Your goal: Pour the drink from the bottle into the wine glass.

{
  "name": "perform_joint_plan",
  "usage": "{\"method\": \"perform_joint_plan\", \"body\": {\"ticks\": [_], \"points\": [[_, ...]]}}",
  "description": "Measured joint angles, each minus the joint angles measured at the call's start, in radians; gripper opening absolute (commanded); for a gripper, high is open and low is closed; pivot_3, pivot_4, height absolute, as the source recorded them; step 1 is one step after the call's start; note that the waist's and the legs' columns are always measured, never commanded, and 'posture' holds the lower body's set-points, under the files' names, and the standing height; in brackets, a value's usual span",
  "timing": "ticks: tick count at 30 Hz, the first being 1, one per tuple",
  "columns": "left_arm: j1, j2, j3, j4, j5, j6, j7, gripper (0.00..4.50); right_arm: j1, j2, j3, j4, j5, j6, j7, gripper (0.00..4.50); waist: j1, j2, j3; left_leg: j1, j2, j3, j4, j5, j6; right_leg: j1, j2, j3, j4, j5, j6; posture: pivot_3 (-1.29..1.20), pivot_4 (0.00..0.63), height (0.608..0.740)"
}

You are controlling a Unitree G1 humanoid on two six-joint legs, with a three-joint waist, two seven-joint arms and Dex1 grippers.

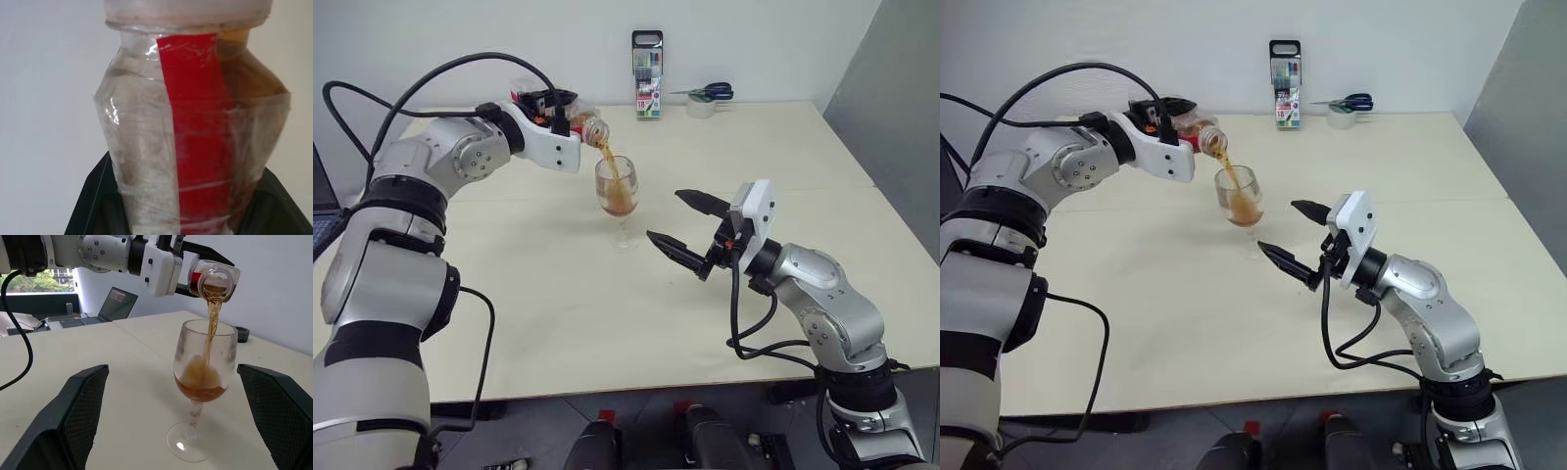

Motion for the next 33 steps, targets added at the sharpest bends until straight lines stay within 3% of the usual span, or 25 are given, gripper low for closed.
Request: {"method": "perform_joint_plan", "body": {"ticks": [21,26,33], "points": [[-0.03,0.0,-0.024,0.02,0.021,-0.013,0.03,1.89,0.0,0.003,0.0,0.0,-0.001,0.0,0.0,4.5,0.0,0.0,0.0,0.0,0.0,0.0,0.0,0.0,0.0,0.0,0.0,0.0,0.0,0.0,0.0,0.0,0.15,0.74],[-0.007,-0.003,0.041,0.016,-0.087,-0.015,-0.046,1.89,0.0,0.003,0.0,0.0,0.0,0.0,-0.001,4.5,0.0,0.0,0.0,0.001,0.0,0.0,0.0,0.0,0.0,0.0,0.0,0.0,0.0,0.0,0.0,0.0,0.15,0.74],[0.17,-0.046,0.199,-0.1,-0.343,0.041,-0.24,1.89,0.0,0.003,0.003,0.0,-0.001,0.0,-0.001,4.5,-0.001,0.0,0.0,0.0,0.002,-0.001,0.001,0.0,0.0,0.0,-0.002,0.0,0.001,0.0,0.0,0.0,0.15,0.74]]}}
